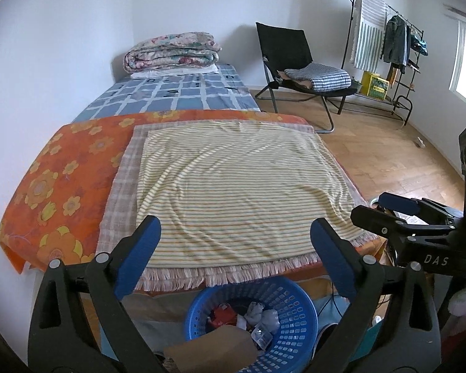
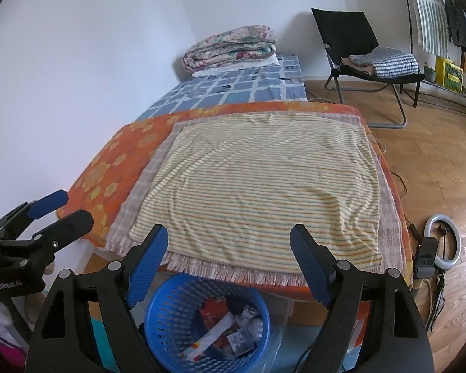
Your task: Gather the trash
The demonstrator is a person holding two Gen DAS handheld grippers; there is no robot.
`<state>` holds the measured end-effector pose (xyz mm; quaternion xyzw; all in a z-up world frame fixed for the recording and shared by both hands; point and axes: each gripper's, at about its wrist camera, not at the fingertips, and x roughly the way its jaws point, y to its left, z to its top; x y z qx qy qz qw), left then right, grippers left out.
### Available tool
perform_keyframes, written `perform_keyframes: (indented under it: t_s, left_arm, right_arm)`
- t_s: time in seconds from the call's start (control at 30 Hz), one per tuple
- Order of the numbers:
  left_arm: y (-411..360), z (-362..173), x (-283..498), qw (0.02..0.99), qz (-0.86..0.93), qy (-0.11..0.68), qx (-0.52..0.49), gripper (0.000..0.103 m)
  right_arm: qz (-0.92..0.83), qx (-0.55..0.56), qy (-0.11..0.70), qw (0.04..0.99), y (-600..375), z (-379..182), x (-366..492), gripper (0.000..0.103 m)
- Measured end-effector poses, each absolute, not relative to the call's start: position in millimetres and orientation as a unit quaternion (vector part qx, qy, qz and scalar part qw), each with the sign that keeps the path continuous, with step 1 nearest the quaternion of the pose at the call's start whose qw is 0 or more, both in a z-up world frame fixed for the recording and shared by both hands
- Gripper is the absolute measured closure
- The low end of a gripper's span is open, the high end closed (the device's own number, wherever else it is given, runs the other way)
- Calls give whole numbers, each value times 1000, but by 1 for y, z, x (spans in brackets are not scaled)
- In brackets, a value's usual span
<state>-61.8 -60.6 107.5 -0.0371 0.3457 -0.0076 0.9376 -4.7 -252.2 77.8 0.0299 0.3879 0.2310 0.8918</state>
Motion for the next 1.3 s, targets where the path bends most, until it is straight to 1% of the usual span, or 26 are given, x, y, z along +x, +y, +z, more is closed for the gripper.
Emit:
perform_keyframes:
  t_s: [1.3]
  left_arm:
    - [-54, 104, -61, 934, 7, 354, -35, 2]
  right_arm:
    - [234, 36, 390, 890, -243, 77, -2, 22]
